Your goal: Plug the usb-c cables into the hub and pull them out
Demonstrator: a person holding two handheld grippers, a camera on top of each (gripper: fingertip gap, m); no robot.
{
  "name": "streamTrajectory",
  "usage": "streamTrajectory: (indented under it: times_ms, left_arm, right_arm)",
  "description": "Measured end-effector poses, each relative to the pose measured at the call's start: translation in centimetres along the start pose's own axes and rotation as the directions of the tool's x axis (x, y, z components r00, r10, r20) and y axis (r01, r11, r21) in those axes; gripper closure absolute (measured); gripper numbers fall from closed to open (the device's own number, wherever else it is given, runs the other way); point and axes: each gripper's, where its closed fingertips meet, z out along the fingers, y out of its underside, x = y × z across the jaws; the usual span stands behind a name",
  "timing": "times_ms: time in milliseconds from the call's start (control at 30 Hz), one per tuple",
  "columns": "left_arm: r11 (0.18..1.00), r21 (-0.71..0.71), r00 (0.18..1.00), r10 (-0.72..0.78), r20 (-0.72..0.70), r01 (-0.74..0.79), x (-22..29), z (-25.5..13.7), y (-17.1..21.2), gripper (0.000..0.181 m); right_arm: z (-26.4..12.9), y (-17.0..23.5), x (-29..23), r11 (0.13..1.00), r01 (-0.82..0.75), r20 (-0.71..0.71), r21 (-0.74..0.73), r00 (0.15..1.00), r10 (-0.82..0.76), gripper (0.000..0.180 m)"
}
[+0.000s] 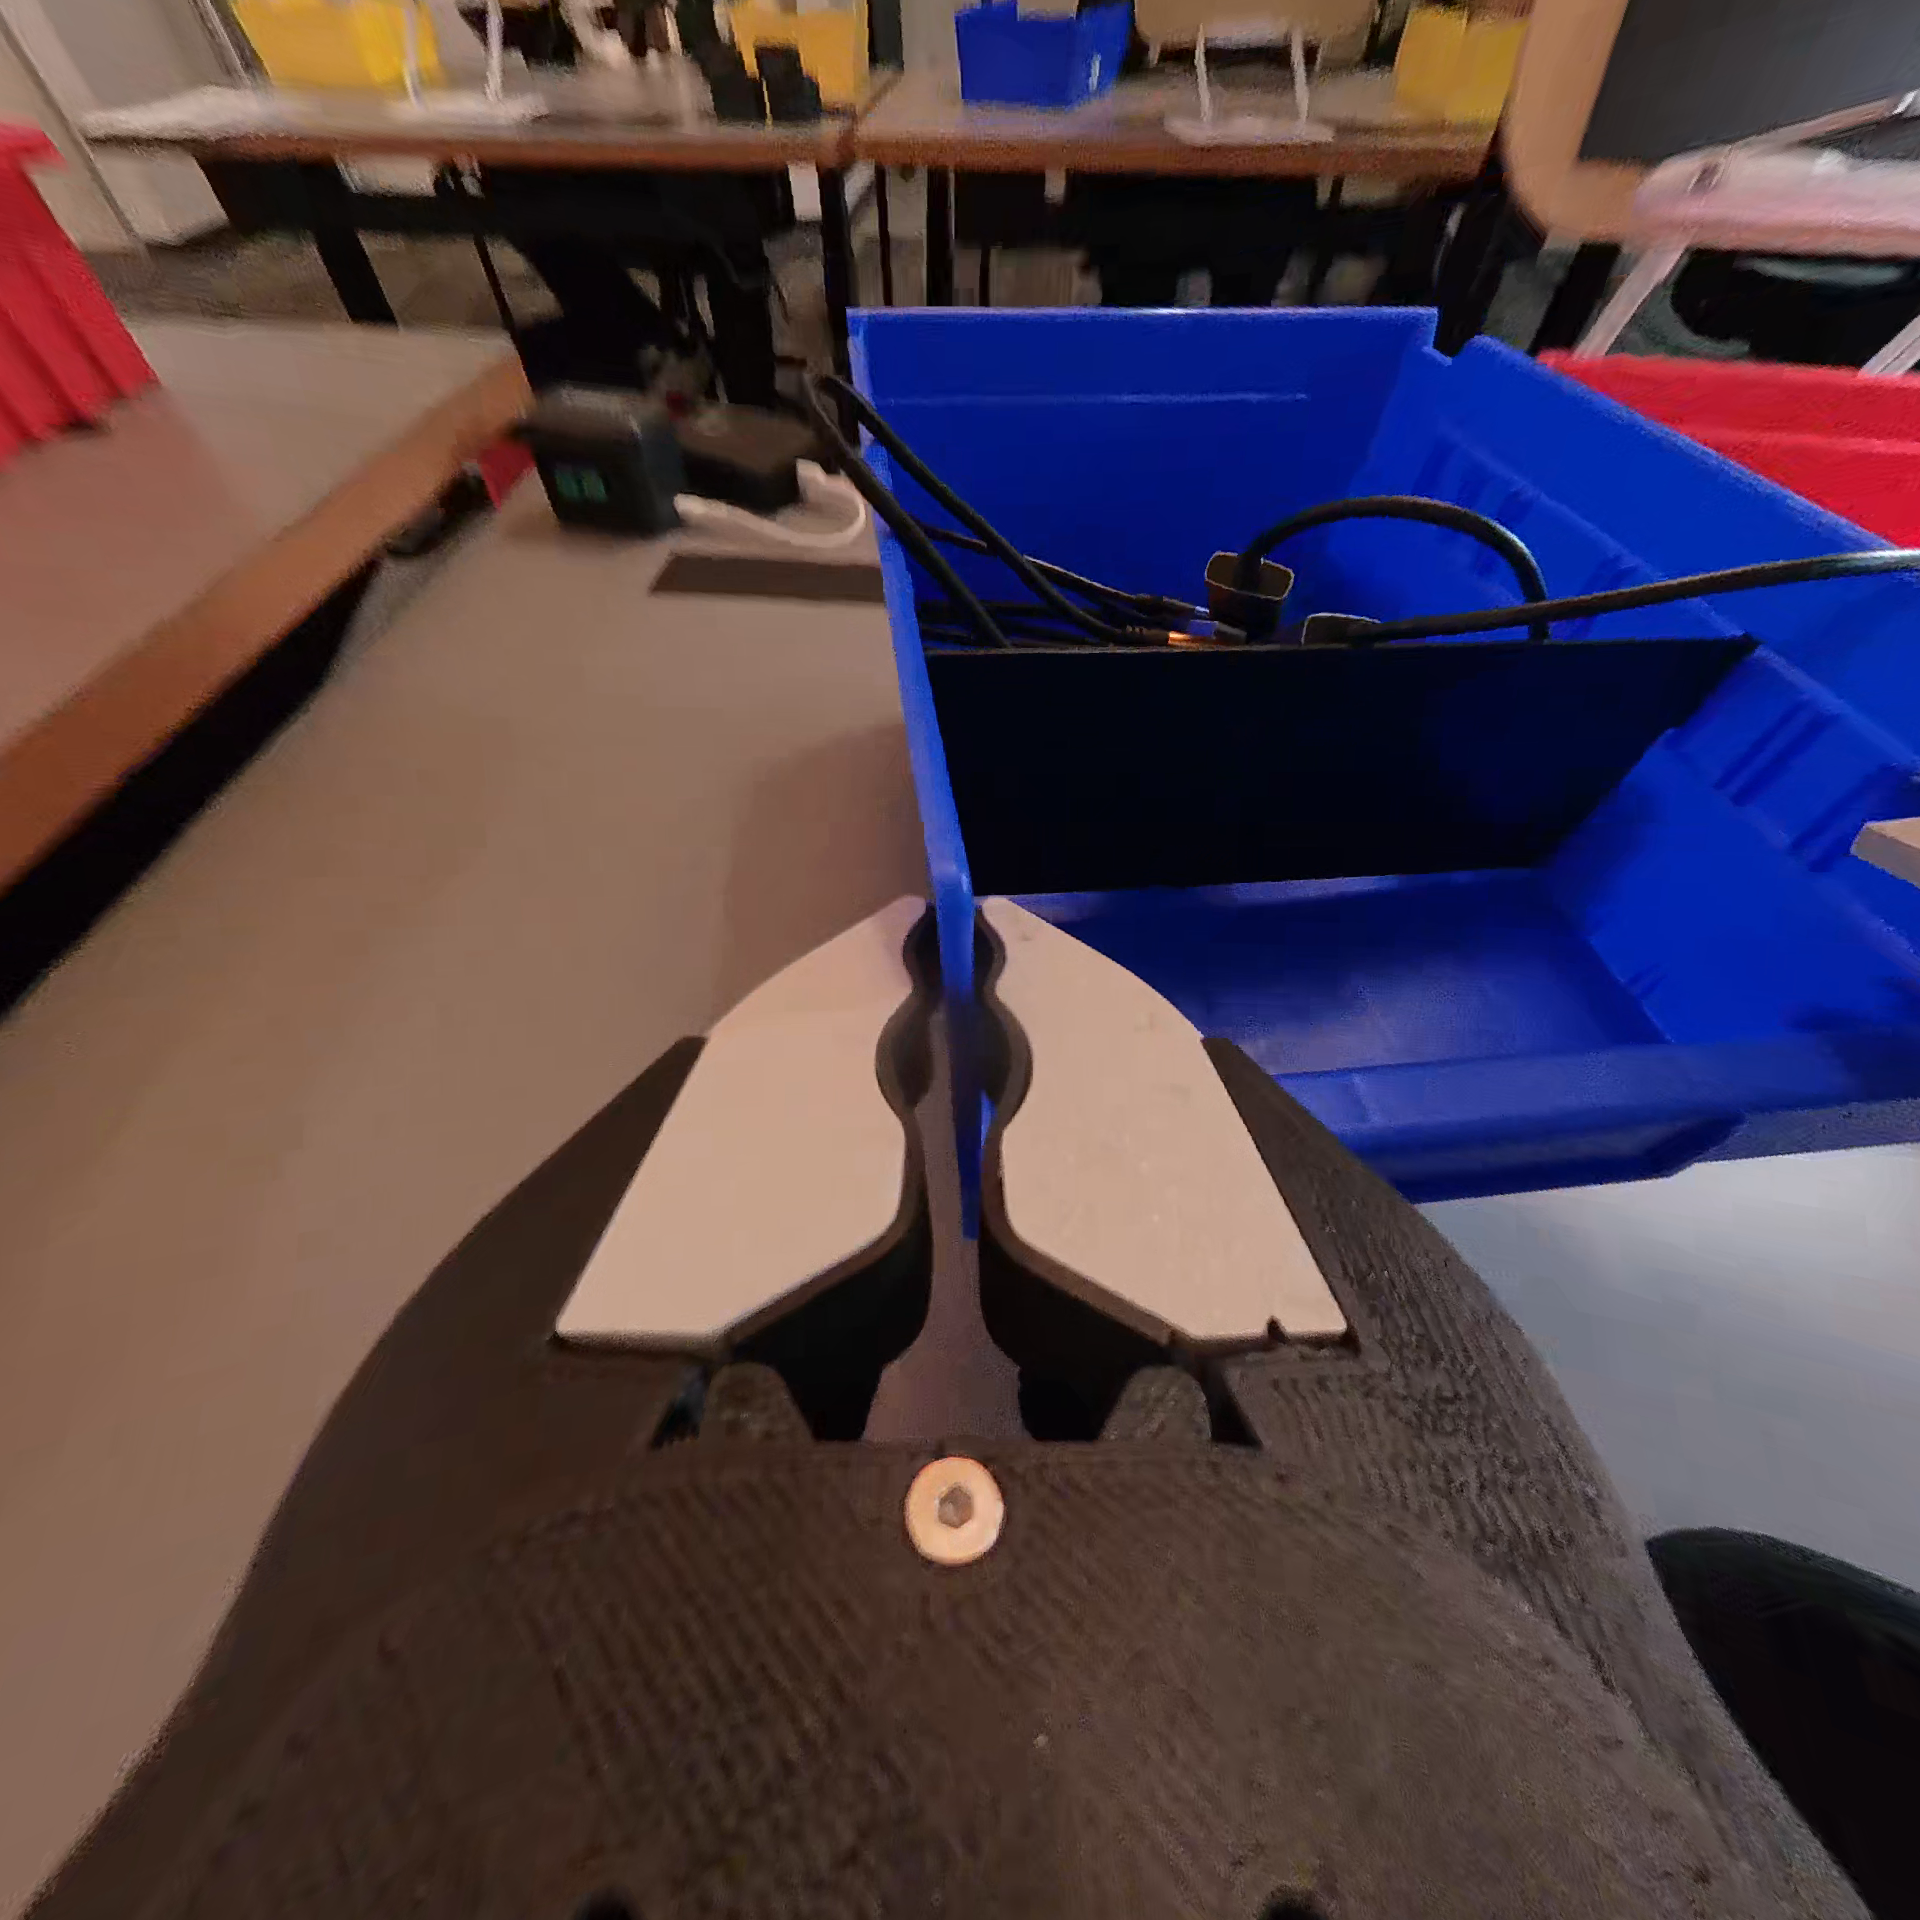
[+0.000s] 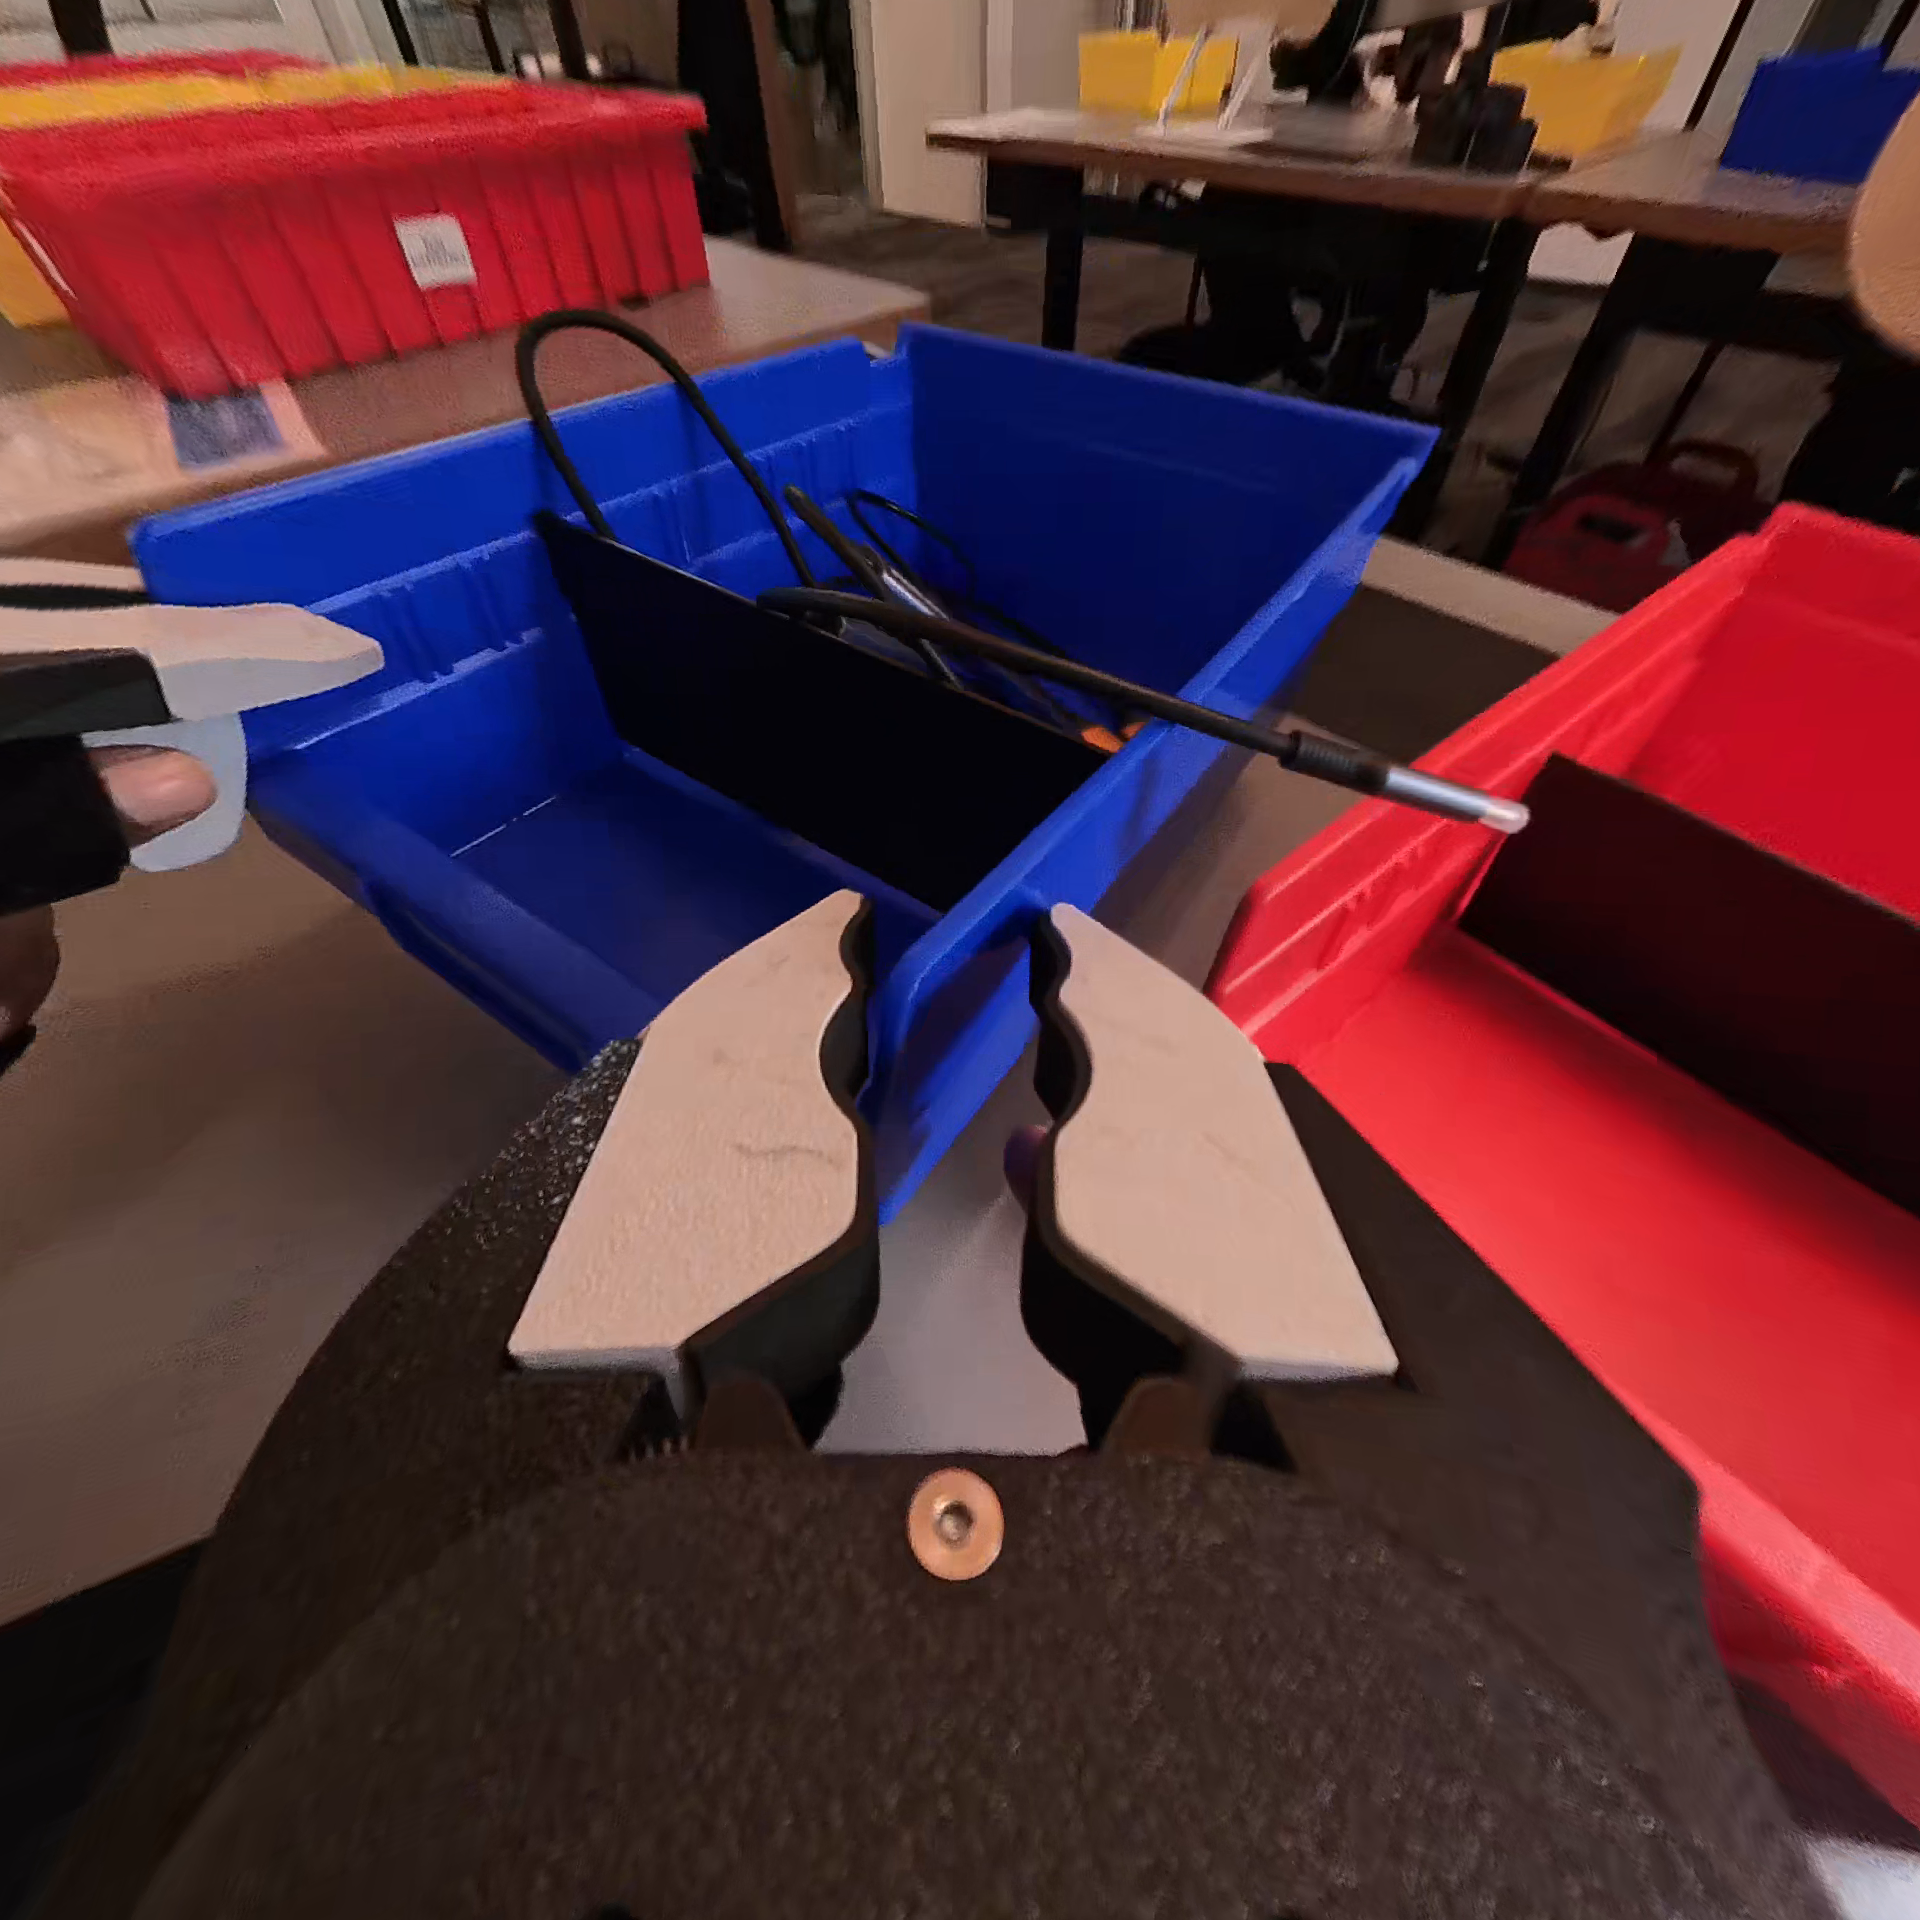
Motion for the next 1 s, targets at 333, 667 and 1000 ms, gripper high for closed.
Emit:
streamTrajectory:
  times_ms: [333, 667, 1000]
  left_arm:
    - [1.0, -0.012, 0.994, 0.007, -0.112, -0.009, 1.2, 2.1, 2.0, 0.159]
    - [0.839, -0.039, 0.756, 0.468, -0.457, -0.542, 8.8, -2.0, 1.1, 0.147]
    - [0.441, -0.094, 0.389, 0.648, -0.655, -0.893, 13.5, 3.6, 8.6, 0.141]
  right_arm:
    - [-1.2, 2.9, 1.9, 0.99, 0.128, 0.073, -0.056, 0.99, -0.124, 0.152]
    - [-5.1, 7.2, 10.3, 0.706, 0.557, 0.236, -0.438, 0.829, -0.507, 0.132]
    - [-5.1, 11.9, 13.0, 0.513, 0.668, 0.315, -0.539, 0.725, -0.613, 0.146]
